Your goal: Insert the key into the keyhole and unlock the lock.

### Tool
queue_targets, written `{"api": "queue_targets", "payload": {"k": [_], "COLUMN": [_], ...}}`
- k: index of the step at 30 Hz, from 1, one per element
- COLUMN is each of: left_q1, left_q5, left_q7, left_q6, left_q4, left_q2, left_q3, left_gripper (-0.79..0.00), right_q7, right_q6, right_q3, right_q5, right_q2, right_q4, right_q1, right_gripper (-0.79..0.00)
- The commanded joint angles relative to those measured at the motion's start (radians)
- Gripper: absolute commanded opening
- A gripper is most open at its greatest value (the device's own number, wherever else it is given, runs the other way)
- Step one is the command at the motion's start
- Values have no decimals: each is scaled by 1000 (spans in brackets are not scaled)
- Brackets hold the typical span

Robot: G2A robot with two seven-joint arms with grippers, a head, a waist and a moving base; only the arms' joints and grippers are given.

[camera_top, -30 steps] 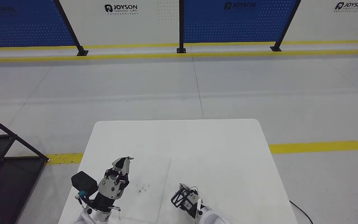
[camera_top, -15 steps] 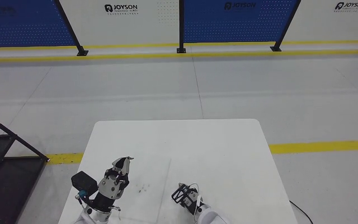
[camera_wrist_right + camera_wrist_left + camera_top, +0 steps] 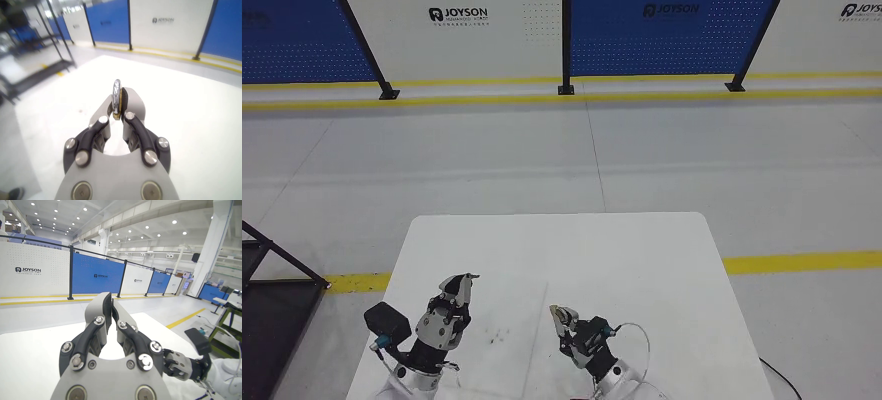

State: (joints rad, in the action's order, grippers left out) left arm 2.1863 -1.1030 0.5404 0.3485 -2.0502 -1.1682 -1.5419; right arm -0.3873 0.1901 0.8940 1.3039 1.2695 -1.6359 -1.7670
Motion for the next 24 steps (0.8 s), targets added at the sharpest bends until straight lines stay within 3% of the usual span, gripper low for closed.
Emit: {"api": "queue_targets", "payload": {"k": [1, 5, 9, 24], "left_q1": [-4, -14, -25, -25], "left_q5": [62, 128, 218, 218], "left_q7": [41, 98, 87, 87], "left_q6": [55, 109, 187, 187], "left_q4": [8, 27, 49, 49], "left_q2": [-3, -8, -10, -10], "left_q3": [28, 66, 103, 103], "left_gripper": [-785, -785, -785, -785], "right_q7": [-117, -226, -263, -254], "right_q6": [157, 399, 605, 609], "right_q3": [10, 3, -15, -12], "right_q5": [-57, -144, -236, -244], "right_q2": [-6, -10, -9, -9], "right_q4": [10, 42, 104, 116], "right_q1": [5, 39, 96, 106], "right_gripper": [-785, -785, -785, -785]}}
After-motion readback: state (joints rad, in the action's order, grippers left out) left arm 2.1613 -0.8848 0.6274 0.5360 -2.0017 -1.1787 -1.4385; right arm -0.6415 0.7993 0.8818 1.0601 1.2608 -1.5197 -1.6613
